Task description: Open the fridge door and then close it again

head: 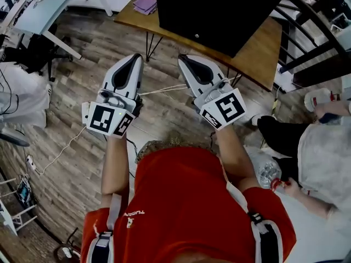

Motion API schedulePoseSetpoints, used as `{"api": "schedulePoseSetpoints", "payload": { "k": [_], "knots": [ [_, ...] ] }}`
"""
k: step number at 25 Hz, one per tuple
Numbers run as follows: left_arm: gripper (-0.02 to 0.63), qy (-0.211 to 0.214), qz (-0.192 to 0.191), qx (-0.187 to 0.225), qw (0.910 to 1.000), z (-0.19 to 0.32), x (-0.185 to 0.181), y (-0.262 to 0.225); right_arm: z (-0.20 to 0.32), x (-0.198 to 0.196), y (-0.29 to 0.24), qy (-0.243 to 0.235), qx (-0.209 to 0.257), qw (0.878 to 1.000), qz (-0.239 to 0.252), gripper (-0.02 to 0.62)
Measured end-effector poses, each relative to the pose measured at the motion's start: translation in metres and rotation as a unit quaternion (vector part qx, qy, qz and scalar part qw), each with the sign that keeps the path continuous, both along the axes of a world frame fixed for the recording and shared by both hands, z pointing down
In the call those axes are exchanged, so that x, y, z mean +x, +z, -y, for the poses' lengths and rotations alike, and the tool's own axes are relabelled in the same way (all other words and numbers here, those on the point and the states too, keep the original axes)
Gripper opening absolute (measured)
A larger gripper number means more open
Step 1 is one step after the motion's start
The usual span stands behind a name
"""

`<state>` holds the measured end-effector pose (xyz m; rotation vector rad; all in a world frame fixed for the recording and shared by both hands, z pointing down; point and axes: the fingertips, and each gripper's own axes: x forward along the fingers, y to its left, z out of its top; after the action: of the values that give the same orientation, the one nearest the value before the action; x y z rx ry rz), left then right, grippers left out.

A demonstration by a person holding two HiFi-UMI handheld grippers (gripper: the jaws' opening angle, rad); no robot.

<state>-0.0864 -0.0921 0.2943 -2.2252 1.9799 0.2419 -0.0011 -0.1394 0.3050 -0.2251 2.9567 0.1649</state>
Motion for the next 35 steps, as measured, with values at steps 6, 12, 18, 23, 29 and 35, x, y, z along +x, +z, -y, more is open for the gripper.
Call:
{"api": "schedulePoseSetpoints", "payload": {
  "k": [6, 12, 18, 23, 29, 35],
  "knots": [
    [0.009, -0.003, -0.004, -0.007, 1.0000, 0.048, -0.027, 0.002, 0.043, -0.025, -0.002, -0.003, 0.002, 1.000, -0.004, 0.026],
    [0.009, 0.006, -0.004, -0.018, 0.9998, 0.093, -0.057, 0.011, 0.077, -0.053, -0.001, 0.006, 0.002, 1.000, -0.005, 0.026],
    [0.009, 0.030, -0.014, -0.025, 0.9991, 0.141, -0.100, 0.020, 0.107, -0.088, 0.003, 0.031, 0.001, 0.999, -0.011, 0.026],
    [0.011, 0.062, -0.011, -0.031, 0.9975, 0.173, -0.140, 0.018, 0.128, -0.125, -0.003, 0.057, 0.001, 0.998, -0.009, 0.026],
    [0.029, 0.125, 0.006, -0.037, 0.9915, 0.213, -0.162, 0.019, 0.150, -0.152, -0.003, 0.106, 0.002, 0.994, -0.008, 0.026],
    [0.092, 0.193, 0.020, -0.039, 0.9801, 0.251, -0.172, 0.021, 0.169, -0.171, 0.001, 0.143, 0.001, 0.990, -0.016, 0.026]
  ]
}}
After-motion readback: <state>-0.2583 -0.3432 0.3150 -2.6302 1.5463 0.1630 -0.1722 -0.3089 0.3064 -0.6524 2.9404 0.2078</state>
